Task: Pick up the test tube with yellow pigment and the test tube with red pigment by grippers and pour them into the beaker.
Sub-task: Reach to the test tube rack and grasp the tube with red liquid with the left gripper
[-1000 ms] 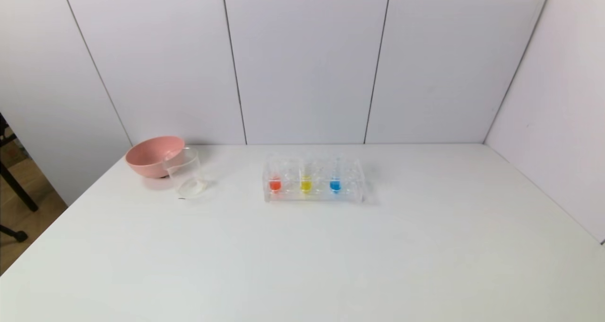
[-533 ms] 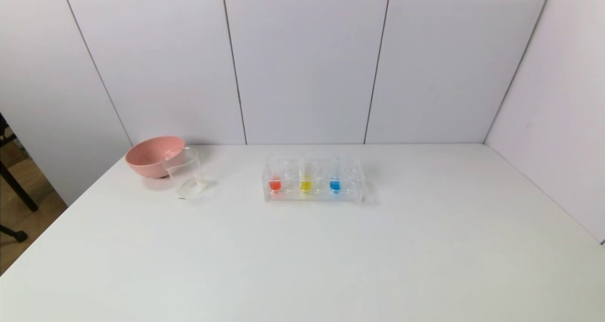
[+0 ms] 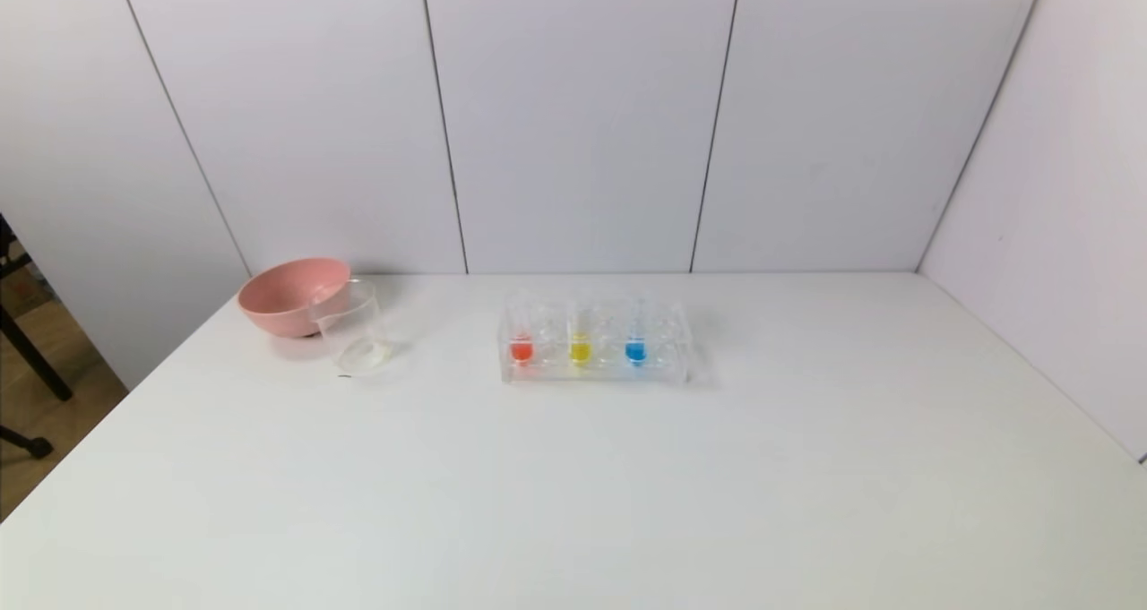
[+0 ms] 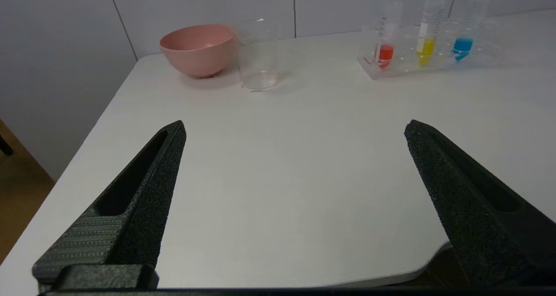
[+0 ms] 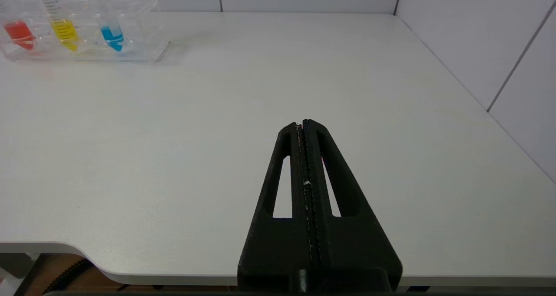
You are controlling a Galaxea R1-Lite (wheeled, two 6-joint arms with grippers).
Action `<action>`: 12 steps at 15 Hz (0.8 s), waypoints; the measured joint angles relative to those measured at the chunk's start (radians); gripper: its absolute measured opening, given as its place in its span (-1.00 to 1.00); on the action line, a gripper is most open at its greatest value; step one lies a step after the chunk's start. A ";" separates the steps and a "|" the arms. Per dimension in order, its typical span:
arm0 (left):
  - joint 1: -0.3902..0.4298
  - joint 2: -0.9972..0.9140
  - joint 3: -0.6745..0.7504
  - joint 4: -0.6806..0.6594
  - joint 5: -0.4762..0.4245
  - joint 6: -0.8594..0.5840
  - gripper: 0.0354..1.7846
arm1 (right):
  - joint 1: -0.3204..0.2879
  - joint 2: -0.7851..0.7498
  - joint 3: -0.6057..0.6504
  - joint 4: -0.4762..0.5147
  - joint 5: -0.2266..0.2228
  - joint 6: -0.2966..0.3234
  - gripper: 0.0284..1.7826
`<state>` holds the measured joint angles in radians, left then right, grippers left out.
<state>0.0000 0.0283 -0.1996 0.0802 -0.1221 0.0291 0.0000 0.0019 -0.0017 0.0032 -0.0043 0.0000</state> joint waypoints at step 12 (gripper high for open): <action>-0.003 0.692 -0.459 -0.268 -0.124 -0.101 0.98 | 0.000 0.000 0.000 0.000 0.000 0.000 -0.91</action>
<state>-0.0032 0.7200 -0.6589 -0.1879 -0.2466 -0.0721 0.0000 0.0017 -0.0017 0.0032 -0.0043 0.0000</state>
